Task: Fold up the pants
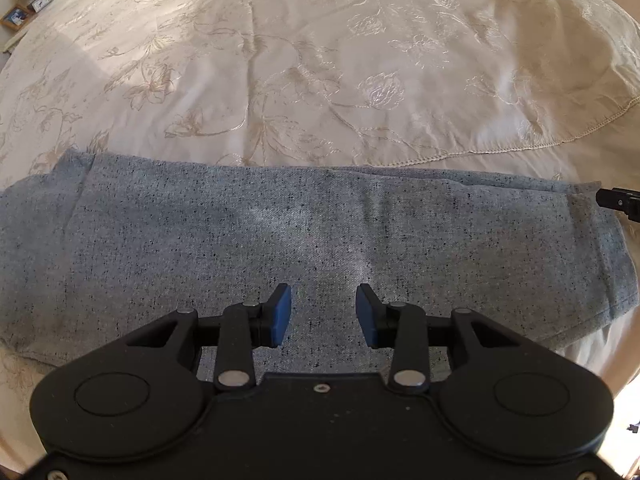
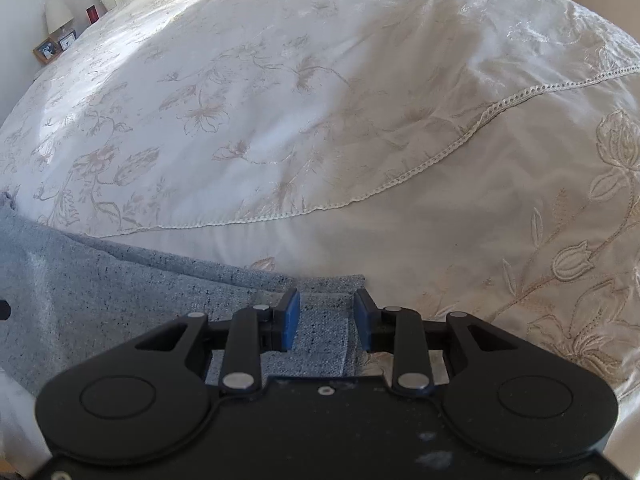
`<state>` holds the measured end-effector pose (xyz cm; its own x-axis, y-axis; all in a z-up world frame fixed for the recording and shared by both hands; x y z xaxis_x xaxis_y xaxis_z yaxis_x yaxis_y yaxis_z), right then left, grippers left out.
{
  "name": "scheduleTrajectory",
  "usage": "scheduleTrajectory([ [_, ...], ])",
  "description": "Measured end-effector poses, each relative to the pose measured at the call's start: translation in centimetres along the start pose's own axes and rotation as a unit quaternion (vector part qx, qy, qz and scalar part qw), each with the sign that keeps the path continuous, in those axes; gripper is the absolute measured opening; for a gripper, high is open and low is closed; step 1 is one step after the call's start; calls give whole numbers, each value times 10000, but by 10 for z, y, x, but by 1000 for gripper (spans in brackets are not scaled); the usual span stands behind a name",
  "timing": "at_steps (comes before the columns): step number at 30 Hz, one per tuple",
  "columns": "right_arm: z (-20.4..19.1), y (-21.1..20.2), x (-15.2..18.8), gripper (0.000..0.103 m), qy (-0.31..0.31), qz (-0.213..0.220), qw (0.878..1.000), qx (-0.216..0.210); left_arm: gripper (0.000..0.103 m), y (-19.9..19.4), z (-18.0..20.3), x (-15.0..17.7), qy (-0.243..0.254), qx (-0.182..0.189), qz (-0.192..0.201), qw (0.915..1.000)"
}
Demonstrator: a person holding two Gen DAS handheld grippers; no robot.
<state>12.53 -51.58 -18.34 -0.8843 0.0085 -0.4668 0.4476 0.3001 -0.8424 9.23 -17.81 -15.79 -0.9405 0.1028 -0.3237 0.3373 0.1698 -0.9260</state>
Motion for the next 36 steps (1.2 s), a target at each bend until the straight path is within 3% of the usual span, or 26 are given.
scheduleTrajectory([
  [11,9,14,4,31,413,-147,9989,-134,47,2,-2,0,-33,-42,-66,10000],
  [12,8,14,4,22,411,-108,9990,-162,47,2,-2,0,-33,-39,-67,10000],
  [13,8,14,3,5,385,-74,9991,-180,47,2,-1,-1,-39,-42,-67,10000],
  [20,-4,-21,-3,4,36,524,9986,25,47,-1,3,-3,-60,27,7,10000],
  [23,0,-15,-6,4,52,510,9986,109,47,0,6,-5,-37,45,8,10000],
  [27,7,6,0,10,165,141,9994,274,47,1,11,-5,10,64,-13,10000],
  [29,13,-3,3,17,435,321,9980,338,47,0,12,-5,28,83,1,10000],
  [31,17,-18,8,34,640,507,9965,157,47,0,14,-5,55,84,-10,9999],
  [36,29,-38,33,34,1107,228,9934,-185,47,4,15,-4,38,78,-103,9999],
])
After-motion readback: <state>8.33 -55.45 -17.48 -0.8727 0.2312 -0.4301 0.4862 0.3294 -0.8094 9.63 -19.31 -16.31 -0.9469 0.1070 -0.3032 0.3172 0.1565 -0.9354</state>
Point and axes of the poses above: each gripper's, at about its wrist camera, not at the fingertips, and y roughly the way its jaws point, z to its right, x to its underside, the point moved 1 cm from there along y, roughly the way its jaws point, and after that the axes turned 11 degrees about -x, right-handed, at the moved point
